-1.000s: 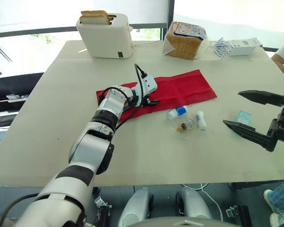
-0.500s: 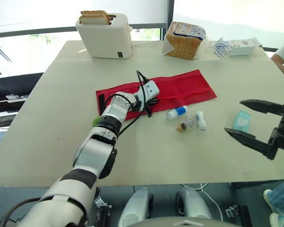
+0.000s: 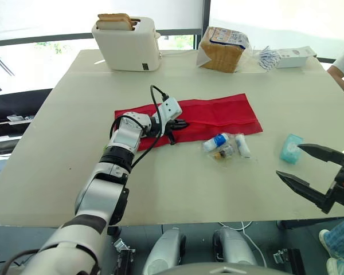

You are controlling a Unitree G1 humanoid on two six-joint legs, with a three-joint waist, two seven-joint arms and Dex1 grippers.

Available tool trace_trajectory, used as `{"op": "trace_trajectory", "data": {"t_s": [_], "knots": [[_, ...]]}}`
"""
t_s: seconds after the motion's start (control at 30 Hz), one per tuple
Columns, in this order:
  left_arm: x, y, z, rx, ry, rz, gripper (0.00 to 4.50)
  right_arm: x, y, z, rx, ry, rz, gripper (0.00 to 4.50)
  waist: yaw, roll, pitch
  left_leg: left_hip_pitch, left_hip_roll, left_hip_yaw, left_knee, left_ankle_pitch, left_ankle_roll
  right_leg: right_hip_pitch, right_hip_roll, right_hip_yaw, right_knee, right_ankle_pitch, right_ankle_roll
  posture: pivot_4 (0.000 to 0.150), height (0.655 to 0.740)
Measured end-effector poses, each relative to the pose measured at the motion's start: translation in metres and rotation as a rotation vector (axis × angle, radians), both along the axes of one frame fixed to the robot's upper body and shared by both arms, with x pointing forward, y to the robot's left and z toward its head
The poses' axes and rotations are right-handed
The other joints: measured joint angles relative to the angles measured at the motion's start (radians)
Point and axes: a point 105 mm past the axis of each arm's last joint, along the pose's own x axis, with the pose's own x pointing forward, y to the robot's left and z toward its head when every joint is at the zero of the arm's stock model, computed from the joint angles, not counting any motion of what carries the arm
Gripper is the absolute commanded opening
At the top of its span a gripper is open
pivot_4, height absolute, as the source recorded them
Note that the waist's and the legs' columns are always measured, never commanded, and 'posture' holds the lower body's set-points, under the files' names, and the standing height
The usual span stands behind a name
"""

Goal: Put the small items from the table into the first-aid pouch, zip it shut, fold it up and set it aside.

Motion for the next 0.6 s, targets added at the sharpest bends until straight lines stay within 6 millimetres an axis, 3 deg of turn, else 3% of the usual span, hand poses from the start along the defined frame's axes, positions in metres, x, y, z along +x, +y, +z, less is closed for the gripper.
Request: {"op": "trace_trajectory", "data": {"t_s": [0.17, 0.33, 0.5, 0.6], "knots": [[-0.002, -0.009, -0.003, -0.019, 0.02, -0.015, 0.03, 0.03, 0.019, -0.008, -0.158, -0.001, 0.126, 4.5, 0.0, 0.0, 0.0, -0.001, 0.0, 0.0, 0.0, 0.0, 0.0, 0.0, 0.0, -0.001, 0.0, 0.0, 0.0, 0.15, 0.74], [-0.004, -0.014, -0.003, -0.029, 0.026, -0.018, 0.03, 0.094, 0.034, -0.015, -0.296, -0.017, 0.214, 4.5, -0.004, 0.0, 0.001, -0.002, 0.0, 0.0, 0.0, 0.0, 0.0, -0.001, 0.0, -0.002, -0.002, 0.0, 0.0, 0.15, 0.74], [-0.005, -0.015, 0.0, -0.029, 0.014, -0.022, 0.03, 0.139, 0.05, -0.035, -0.382, 0.027, 0.282, 4.5, -0.009, 0.0, 0.001, -0.004, -0.001, 0.0, 0.0, 0.0, 0.0, -0.003, 0.0, -0.001, -0.004, 0.0, 0.0, 0.15, 0.74], [-0.006, -0.015, 0.0, -0.028, 0.007, -0.02, 0.03, 0.155, 0.059, -0.047, -0.445, 0.058, 0.345, 4.5, -0.009, 0.0, 0.001, -0.004, -0.001, -0.001, 0.0, 0.0, 0.0, -0.003, 0.0, -0.002, -0.004, 0.001, 0.0, 0.15, 0.74]]}}
